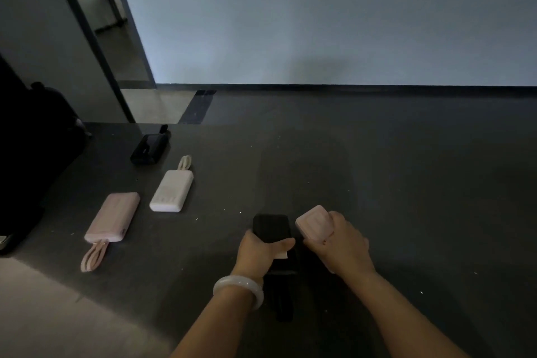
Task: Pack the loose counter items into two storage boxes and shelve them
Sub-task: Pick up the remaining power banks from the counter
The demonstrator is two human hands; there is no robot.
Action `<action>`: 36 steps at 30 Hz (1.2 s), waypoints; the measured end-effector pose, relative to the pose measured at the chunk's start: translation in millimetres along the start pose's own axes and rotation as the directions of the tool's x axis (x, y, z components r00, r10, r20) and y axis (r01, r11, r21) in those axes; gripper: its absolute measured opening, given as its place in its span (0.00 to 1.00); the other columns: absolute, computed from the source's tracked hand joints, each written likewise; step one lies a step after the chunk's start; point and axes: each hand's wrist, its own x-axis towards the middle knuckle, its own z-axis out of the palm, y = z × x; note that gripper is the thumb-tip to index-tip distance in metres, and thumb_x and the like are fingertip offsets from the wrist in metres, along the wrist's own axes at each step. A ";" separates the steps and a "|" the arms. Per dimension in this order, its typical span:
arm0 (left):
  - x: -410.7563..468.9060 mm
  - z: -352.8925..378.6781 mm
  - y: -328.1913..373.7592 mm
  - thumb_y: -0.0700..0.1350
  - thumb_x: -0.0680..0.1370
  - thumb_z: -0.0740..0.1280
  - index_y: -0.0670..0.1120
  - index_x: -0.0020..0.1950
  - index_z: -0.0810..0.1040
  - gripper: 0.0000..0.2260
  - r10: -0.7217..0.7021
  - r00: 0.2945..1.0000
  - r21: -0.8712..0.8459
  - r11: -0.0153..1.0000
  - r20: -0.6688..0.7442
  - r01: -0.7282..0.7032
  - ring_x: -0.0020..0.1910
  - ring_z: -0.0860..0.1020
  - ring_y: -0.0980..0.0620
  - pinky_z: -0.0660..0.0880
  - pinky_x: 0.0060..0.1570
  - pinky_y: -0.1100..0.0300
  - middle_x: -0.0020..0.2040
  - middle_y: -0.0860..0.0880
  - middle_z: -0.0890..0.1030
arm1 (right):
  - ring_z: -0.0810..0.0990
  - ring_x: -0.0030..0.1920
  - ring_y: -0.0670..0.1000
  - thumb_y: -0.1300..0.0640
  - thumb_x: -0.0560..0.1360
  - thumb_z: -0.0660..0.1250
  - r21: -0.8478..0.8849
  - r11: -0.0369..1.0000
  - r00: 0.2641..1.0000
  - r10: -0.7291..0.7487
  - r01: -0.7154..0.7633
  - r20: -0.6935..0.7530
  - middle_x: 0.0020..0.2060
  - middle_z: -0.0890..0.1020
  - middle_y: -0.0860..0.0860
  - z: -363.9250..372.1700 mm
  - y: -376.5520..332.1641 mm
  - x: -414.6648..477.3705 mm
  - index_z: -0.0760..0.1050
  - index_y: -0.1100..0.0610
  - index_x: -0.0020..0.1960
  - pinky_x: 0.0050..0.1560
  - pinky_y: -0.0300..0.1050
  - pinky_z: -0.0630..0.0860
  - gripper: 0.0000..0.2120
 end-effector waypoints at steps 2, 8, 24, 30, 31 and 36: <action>-11.0 6.8 -0.3 0.45 0.68 0.78 0.51 0.68 0.69 0.32 0.018 0.994 -0.111 0.994 0.112 -0.006 0.53 0.78 0.49 0.77 0.54 0.49 0.56 0.49 0.78 | 0.74 0.61 0.49 0.35 0.66 0.71 0.016 1.000 1.000 0.021 -0.021 -0.022 0.60 0.75 0.45 -16.8 7.1 -11.0 0.63 0.47 0.67 0.62 0.54 0.69 0.35; -49.0 40.6 8.1 0.41 0.68 0.79 0.51 0.64 0.73 0.27 0.110 0.921 -0.217 0.976 0.374 -0.028 0.51 0.83 0.43 0.80 0.53 0.41 0.54 0.45 0.83 | 0.74 0.61 0.51 0.37 0.65 0.73 0.082 0.984 0.960 0.170 -0.155 -0.225 0.59 0.76 0.48 -80.8 30.6 -72.7 0.65 0.50 0.67 0.63 0.55 0.70 0.36; -219.1 175.3 -16.6 0.45 0.64 0.80 0.46 0.60 0.78 0.26 -0.091 0.321 0.171 0.958 0.943 -0.230 0.50 0.84 0.41 0.79 0.55 0.41 0.50 0.41 0.85 | 0.77 0.58 0.56 0.38 0.66 0.74 0.190 0.683 0.511 0.676 -0.705 -0.532 0.60 0.78 0.53 -223.0 151.7 -355.4 0.65 0.51 0.70 0.60 0.53 0.73 0.38; -263.9 233.1 -15.4 0.40 0.69 0.78 0.42 0.60 0.78 0.21 -0.078 0.295 0.177 0.929 0.952 -0.325 0.50 0.84 0.40 0.79 0.54 0.41 0.49 0.39 0.85 | 0.76 0.59 0.53 0.37 0.63 0.75 0.169 0.664 0.545 0.712 -0.729 -0.443 0.59 0.77 0.49 -232.5 221.8 -398.5 0.61 0.48 0.72 0.63 0.52 0.72 0.43; -272.8 243.6 -17.0 0.40 0.69 0.78 0.41 0.59 0.79 0.21 -0.074 0.298 0.177 0.924 0.952 -0.338 0.49 0.84 0.40 0.79 0.54 0.41 0.49 0.39 0.85 | 0.76 0.58 0.52 0.37 0.63 0.75 0.154 0.671 0.562 0.706 -0.725 -0.431 0.58 0.77 0.48 -233.0 235.5 -402.7 0.61 0.48 0.72 0.63 0.51 0.71 0.44; -297.1 288.8 -23.5 0.40 0.68 0.78 0.39 0.58 0.79 0.20 -0.068 0.361 0.208 0.908 0.930 -0.364 0.48 0.84 0.38 0.81 0.49 0.42 0.48 0.37 0.85 | 0.75 0.60 0.53 0.36 0.64 0.74 0.072 0.724 0.655 0.659 -0.686 -0.370 0.57 0.77 0.47 -235.3 294.3 -402.4 0.62 0.51 0.72 0.63 0.49 0.70 0.44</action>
